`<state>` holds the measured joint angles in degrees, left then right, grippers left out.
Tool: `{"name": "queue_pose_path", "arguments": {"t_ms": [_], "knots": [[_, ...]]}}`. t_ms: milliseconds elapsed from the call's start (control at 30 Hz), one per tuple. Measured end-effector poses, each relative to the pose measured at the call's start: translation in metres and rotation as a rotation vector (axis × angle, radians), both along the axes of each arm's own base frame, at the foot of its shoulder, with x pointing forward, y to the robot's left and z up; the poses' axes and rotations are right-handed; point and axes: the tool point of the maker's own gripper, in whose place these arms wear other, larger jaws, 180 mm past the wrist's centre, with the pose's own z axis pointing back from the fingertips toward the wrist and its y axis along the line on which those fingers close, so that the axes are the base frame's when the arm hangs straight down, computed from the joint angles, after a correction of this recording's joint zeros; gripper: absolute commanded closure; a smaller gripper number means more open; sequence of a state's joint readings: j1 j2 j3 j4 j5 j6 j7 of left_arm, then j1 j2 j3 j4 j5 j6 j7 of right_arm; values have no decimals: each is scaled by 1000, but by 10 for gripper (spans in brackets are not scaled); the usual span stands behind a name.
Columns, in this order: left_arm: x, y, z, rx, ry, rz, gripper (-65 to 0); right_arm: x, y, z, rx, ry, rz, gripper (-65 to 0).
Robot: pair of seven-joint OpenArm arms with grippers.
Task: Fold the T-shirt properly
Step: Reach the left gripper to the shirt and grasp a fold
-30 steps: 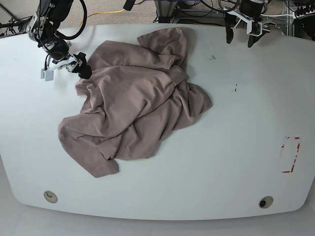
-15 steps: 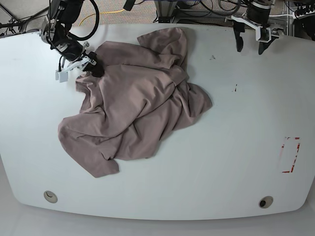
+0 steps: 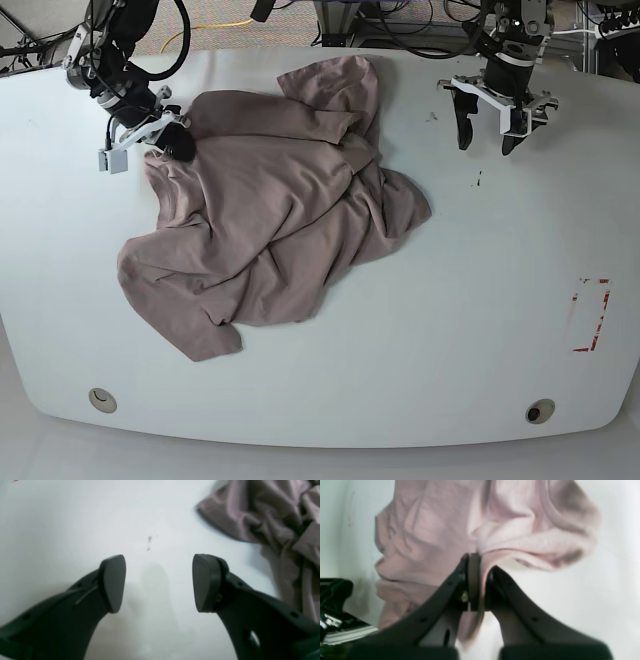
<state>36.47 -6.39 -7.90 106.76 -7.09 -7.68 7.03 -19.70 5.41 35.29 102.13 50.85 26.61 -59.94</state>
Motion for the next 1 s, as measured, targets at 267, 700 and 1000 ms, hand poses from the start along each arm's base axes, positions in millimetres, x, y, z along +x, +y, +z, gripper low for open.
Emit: {"name": "queue_pose_path", "arguments": {"t_ms": [267,700,1000], "knots": [[0,-51,-8,-42,86,-157,-389,6,-35,30,-116,-70,-29,0],[-54,-128,-24,-98,246,-639,-389,19,-71,57,-223,-127,-46,0],[-62,-150,-26,-98,275,-740,-389,15,-72,52,-228,-108,-47,0]]}}
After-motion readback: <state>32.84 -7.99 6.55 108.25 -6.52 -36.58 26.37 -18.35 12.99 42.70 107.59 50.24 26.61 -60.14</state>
